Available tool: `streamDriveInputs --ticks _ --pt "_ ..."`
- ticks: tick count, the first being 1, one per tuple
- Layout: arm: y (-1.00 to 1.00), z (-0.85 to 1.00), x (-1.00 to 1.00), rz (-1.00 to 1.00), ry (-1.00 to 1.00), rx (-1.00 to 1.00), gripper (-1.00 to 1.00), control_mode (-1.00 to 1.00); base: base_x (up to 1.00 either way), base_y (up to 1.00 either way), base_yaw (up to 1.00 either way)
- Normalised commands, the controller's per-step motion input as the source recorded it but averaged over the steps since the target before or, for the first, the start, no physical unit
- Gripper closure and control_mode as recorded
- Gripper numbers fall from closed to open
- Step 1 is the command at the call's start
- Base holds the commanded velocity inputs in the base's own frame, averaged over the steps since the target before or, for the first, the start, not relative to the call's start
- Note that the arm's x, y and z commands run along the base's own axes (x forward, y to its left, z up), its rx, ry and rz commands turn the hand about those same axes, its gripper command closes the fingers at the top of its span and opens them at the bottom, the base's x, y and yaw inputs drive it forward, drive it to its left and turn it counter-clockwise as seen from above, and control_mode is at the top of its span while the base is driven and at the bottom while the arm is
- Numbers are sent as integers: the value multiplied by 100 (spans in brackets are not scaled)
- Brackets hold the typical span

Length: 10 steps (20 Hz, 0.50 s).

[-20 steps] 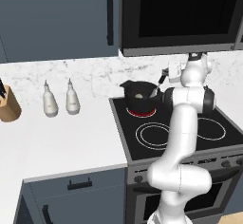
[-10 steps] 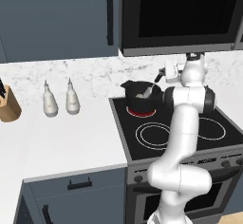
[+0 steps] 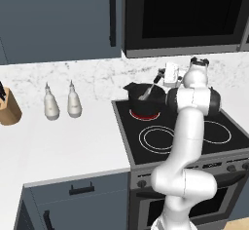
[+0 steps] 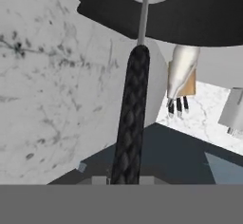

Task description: Put the garlic and garlic in the pot. Retrieve the spatula and lightly stir the vegetables in the pot.

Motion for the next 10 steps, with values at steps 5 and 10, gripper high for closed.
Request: streamDriveInputs --ticks 5,10 --pt "0 34 -11 -1 -10 13 100 -100 0 0 0" --pt "3 -4 0 0 -1 15 100 -100 0 0 0"
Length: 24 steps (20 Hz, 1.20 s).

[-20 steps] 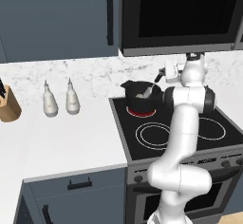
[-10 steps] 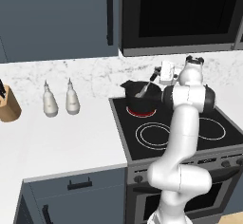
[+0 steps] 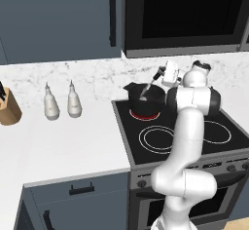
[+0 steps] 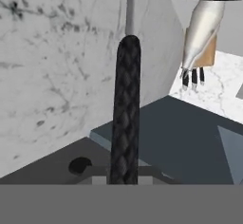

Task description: Put the garlic and garlic in the pot. Retrieve the spatula and lightly stir the vegetables in the pot.

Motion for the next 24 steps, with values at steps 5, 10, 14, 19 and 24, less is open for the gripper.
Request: streamDriveInputs --ticks 5,10,14,19,24 --pt "2 -35 -3 0 1 5 100 -100 0 0 0" --pt "0 -7 -21 1 0 15 100 -100 0 0 0" --pt "8 -12 0 4 0 24 100 -100 0 0 0" --pt "1 -47 0 2 1 5 100 -100 0 0 0" --pt "-7 -31 0 0 9 -19 100 -100 0 0 0"
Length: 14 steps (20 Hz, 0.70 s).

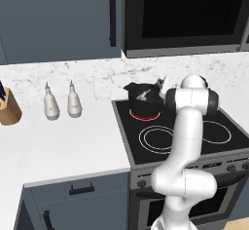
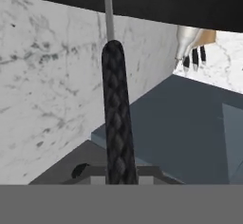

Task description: Put the garlic and garlic in the pot. Retrieve the spatula and lightly stir the vegetables in the pot.

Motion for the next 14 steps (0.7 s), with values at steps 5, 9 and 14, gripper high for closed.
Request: streamDriveInputs --ticks 5,9,14 --pt "-37 -2 0 0 13 -32 100 -100 0 0 0" --pt "-49 2 -1 0 10 -35 100 -100 0 0 0" --pt "-44 19 -15 0 4 -30 100 -100 0 0 0"
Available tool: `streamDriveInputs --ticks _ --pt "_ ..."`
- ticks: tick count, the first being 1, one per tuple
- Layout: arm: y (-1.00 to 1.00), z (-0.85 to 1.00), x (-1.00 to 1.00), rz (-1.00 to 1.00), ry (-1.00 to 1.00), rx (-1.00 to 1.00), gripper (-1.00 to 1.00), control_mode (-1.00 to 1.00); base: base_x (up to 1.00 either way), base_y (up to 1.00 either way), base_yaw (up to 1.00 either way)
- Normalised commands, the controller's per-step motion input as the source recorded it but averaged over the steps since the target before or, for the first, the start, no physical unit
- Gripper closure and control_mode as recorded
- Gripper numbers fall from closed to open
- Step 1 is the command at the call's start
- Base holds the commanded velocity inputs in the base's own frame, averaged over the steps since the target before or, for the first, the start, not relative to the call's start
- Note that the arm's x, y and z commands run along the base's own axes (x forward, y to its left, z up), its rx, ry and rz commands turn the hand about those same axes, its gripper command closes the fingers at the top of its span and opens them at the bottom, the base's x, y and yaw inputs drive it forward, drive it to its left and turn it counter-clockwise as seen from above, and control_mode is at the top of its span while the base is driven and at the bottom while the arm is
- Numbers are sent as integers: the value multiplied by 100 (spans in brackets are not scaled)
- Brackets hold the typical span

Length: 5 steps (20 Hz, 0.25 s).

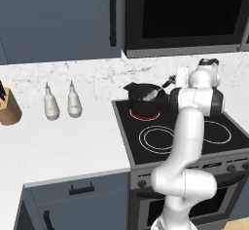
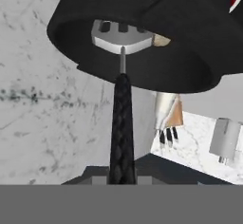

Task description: Put the garlic and garlic in the pot. Retrieve the spatula and lightly stir the vegetables in the pot.

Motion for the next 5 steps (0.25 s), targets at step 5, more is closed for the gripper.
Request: streamDriveInputs --ticks 5 --pt "-2 29 -38 0 4 -10 100 -100 0 0 0"
